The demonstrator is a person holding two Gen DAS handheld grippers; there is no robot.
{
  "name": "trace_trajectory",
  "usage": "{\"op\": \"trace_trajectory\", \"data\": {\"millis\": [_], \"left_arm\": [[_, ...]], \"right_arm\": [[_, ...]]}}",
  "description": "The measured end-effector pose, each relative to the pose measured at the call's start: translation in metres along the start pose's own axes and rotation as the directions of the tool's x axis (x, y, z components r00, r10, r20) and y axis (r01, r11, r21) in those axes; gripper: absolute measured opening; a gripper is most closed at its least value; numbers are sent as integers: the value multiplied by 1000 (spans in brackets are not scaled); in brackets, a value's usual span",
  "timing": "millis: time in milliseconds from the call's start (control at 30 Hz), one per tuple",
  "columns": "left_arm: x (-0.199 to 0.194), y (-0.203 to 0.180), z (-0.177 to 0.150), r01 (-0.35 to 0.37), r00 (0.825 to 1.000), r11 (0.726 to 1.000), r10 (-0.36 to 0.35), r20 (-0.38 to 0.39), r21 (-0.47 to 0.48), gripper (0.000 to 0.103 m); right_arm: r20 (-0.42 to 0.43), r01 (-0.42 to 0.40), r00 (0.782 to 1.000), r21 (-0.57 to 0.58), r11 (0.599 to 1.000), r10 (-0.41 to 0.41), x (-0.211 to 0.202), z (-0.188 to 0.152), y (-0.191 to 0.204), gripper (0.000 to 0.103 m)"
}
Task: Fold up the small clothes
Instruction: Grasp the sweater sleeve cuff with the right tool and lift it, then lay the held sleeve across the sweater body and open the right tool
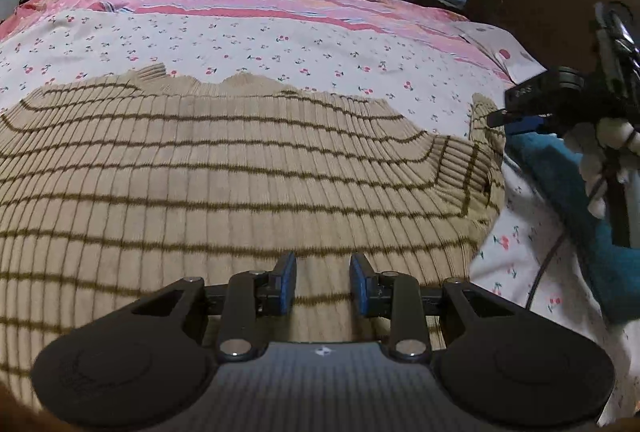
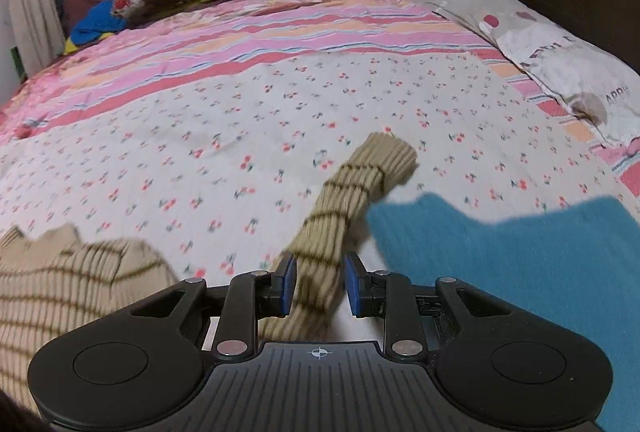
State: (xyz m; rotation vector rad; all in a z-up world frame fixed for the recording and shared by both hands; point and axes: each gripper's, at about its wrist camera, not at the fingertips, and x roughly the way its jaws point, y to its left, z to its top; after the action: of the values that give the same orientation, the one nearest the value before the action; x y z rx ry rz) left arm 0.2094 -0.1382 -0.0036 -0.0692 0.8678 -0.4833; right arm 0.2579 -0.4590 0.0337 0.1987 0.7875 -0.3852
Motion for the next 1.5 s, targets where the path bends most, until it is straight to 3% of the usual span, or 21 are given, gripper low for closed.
{"op": "trace_trajectory", "data": {"millis": [267, 467, 533, 600, 700, 800, 900, 1033, 1200, 1367, 1500], "left_arm": [[5, -5, 6, -15, 1000, 1000, 15, 14, 8, 39], [11, -8, 13, -20, 1000, 1000, 20, 16, 11, 41], [12, -8, 13, -21, 1000, 1000, 21, 16, 14, 42], [11, -8, 12, -19, 1000, 1000, 19, 16, 16, 43], [9, -5, 11, -11, 1000, 1000, 11, 15, 6, 43], [7, -3, 9, -4, 1000, 1000, 4, 18, -5, 43], [3, -1, 8, 8, 1000, 1000, -7, 23, -28, 43], [-5, 6, 7, 10, 999, 999, -8, 32, -51, 43], [-23, 24, 5, 1, 998, 996, 5, 59, -86, 43], [-50, 55, 0, -43, 994, 991, 55, 95, -126, 43], [-73, 88, -7, -92, 988, 982, 111, 108, -166, 43]], "right_arm": [[-50, 58, 997, -6, 998, -58, 35, 9, 13, 26], [-71, 75, 995, -20, 997, -77, 42, 6, 13, 35], [-89, 77, 993, -40, 996, -80, 46, 6, 17, 43], [-89, 101, 990, -57, 993, -106, 50, 4, 21, 42], [-79, 132, 988, -54, 990, -136, 52, 2, 19, 35], [-74, 122, 990, -23, 992, -123, 48, 3, 10, 19], [-45, 45, 998, 65, 997, -42, 31, 6, -3, 12], [35, -81, 996, 115, 990, 78, -5, 12, -3, 12], [127, -279, 955, 99, 955, 266, -59, 16, 25, 11], [176, -451, 878, 0, 892, 444, -109, 13, 83, 11], [143, -543, 822, -92, 834, 551, -125, 3, 142, 11]]}}
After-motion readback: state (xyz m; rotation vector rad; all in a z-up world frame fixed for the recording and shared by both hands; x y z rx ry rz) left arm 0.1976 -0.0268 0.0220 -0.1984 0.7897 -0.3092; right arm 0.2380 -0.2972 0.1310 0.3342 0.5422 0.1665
